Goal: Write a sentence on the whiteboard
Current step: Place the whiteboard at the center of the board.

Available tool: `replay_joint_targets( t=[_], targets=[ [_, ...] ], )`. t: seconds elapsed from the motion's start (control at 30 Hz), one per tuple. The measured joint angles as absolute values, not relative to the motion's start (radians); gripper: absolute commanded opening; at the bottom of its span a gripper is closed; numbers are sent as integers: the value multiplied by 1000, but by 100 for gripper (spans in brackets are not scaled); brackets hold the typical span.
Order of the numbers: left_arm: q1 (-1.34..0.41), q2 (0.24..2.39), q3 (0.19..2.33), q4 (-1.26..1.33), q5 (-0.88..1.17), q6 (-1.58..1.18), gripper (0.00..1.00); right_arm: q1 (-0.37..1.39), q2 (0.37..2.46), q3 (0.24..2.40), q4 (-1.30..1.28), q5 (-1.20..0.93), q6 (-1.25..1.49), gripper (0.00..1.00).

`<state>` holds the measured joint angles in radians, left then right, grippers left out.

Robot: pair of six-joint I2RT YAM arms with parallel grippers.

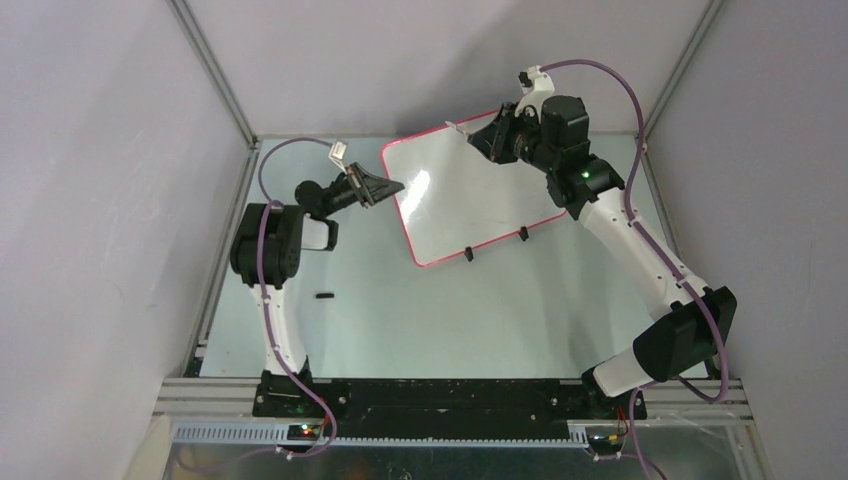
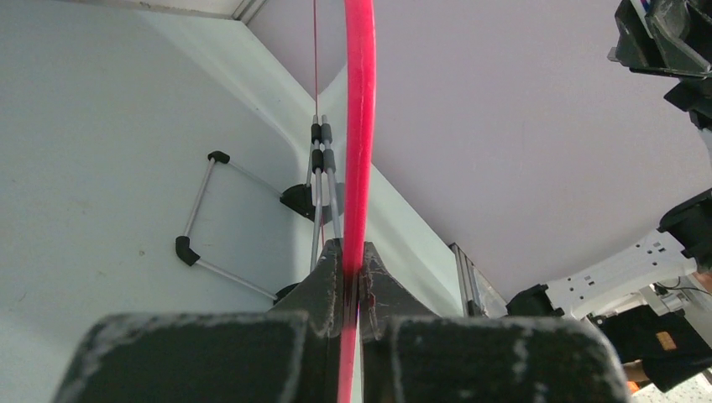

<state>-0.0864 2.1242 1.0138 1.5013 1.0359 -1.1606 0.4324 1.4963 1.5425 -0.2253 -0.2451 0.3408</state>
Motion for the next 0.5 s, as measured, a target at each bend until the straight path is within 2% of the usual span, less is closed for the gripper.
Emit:
replay_joint_targets(
  t=[0.07, 0.1, 0.17, 0.2, 0.27, 0.3, 0.43, 0.5],
  targets=[
    [-86, 2121, 1009, 1502, 1044, -1161, 0, 432, 1496, 1542, -225, -247, 342, 0],
    [-86, 2118, 1005, 1502, 1048, -1161, 4, 432, 1496, 1542, -225, -250, 343, 0],
    [-84, 2106, 987, 1502, 1050, -1159, 35, 432, 1496, 1542, -225, -254, 344, 0],
    [-83, 2099, 975, 1501, 1052, -1156, 41, 432, 1496, 1542, -225, -256, 345, 0],
    [-80, 2088, 960, 1499, 1079, -1162, 59, 430, 1496, 1542, -224, -263, 347, 0],
    [-80, 2085, 957, 1497, 1090, -1170, 71, 430, 1496, 1542, -224, -266, 347, 0],
    [-81, 2082, 964, 1492, 1110, -1179, 84, 430, 1496, 1542, -224, -272, 347, 0],
    [-81, 2082, 984, 1489, 1111, -1182, 85, 430, 1496, 1542, -224, -272, 347, 0]
  ],
)
